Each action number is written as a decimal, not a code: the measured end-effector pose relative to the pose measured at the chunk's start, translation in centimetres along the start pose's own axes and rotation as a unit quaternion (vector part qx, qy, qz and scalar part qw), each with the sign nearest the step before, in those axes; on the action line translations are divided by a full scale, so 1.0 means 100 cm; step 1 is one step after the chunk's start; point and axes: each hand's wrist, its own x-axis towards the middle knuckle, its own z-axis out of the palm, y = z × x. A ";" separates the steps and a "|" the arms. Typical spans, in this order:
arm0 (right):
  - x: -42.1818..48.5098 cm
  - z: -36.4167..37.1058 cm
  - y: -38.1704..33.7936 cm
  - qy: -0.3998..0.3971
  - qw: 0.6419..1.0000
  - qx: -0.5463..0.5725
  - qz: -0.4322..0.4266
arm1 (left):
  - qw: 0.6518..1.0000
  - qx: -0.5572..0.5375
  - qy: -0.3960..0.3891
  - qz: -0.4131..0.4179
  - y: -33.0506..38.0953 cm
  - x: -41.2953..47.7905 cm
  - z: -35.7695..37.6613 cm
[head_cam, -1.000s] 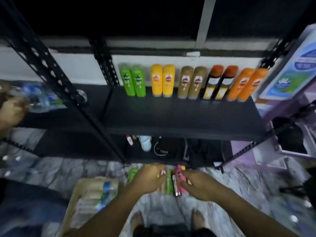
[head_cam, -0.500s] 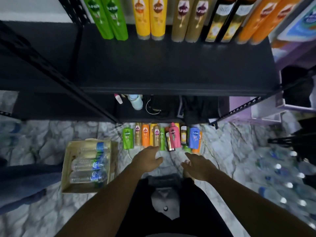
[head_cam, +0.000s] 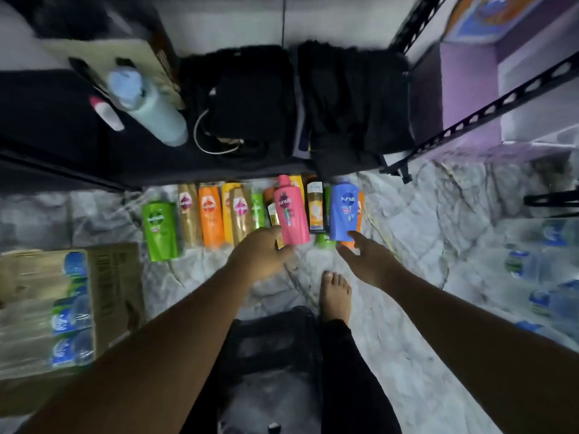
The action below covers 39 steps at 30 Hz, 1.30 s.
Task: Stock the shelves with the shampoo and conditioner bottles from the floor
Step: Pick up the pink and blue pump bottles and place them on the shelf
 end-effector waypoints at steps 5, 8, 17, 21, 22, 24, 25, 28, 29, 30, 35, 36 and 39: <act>0.133 0.033 0.029 0.026 0.999 0.037 0.015 | 0.999 -0.008 0.030 -0.021 -0.040 0.121 0.046; 0.189 0.045 0.040 0.103 0.992 0.070 0.020 | 0.995 -0.036 0.084 -0.030 -0.052 0.174 0.061; 0.287 0.035 0.044 0.163 0.974 0.147 0.057 | 0.973 -0.157 0.155 -0.066 -0.063 0.267 0.080; 0.295 0.022 0.042 0.156 0.979 0.116 0.061 | 0.957 -0.221 0.153 -0.107 -0.060 0.274 0.080; 0.291 0.020 0.040 0.147 0.981 0.111 0.060 | 0.952 -0.239 0.161 -0.108 -0.061 0.272 0.081; 0.277 0.019 0.038 0.138 0.983 0.112 0.054 | 0.940 -0.266 0.190 -0.094 -0.062 0.262 0.085; 0.264 0.019 0.037 0.136 0.984 0.108 0.047 | 0.935 -0.279 0.202 -0.083 -0.063 0.254 0.086; 0.226 0.031 0.043 0.145 0.987 0.071 0.008 | 0.923 -0.326 0.201 -0.047 -0.067 0.214 0.091; 0.210 0.036 0.043 0.146 0.987 0.064 -0.009 | 0.921 -0.335 0.194 -0.039 -0.070 0.199 0.093; 0.196 0.044 0.044 0.147 0.987 0.063 -0.031 | 0.918 -0.349 0.187 -0.026 -0.072 0.183 0.095; 0.129 0.089 0.042 0.121 0.981 0.110 -0.100 | 0.926 -0.344 0.157 0.022 -0.100 0.124 0.112; 0.120 0.100 0.039 0.117 0.981 0.117 -0.104 | 0.925 -0.345 0.155 0.026 -0.106 0.113 0.116; 0.100 0.132 0.029 0.097 0.982 0.100 -0.126 | 0.923 -0.346 0.170 -0.004 -0.131 0.089 0.134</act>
